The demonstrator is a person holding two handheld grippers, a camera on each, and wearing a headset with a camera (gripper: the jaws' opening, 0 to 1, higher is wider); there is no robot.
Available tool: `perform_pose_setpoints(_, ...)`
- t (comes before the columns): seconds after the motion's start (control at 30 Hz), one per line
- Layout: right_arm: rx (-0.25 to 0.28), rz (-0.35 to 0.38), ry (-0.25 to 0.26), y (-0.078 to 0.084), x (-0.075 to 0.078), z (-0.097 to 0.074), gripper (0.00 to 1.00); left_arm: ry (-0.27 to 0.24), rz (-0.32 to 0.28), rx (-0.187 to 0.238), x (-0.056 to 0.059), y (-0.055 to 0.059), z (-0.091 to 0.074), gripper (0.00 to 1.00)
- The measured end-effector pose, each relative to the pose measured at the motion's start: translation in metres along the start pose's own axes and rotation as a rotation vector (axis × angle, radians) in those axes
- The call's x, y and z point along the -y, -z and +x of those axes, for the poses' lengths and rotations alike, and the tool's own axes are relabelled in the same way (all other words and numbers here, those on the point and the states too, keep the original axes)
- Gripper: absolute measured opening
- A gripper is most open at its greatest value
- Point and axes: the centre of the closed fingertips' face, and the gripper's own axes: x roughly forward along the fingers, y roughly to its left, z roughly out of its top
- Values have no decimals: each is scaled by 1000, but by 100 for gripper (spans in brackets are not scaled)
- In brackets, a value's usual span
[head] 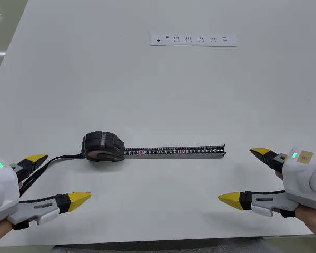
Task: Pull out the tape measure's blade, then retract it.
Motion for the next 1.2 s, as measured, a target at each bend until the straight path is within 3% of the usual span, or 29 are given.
perform_pose_setpoints(0.17,13,4,7,1,-5,-4,90,-9,-32,21,5,2,-7,84)
perform_pose_setpoints(0.47,27,14,4,4,-15,-8,92,-27,-43,26,11,10,-11,86)
perform_pose_setpoints(0.53,31,17,7,5,-17,-9,92,-37,-40,45,11,9,-12,87)
perform_pose_setpoints(0.7,32,21,14,8,-20,-11,94,-35,-46,35,16,15,-16,88)
perform_pose_setpoints(0.93,37,42,14,12,-25,-16,96,-66,-58,64,16,13,-26,90)
perform_pose_setpoints(1.2,31,39,12,14,-28,-19,96,-68,-73,61,21,18,-26,90)
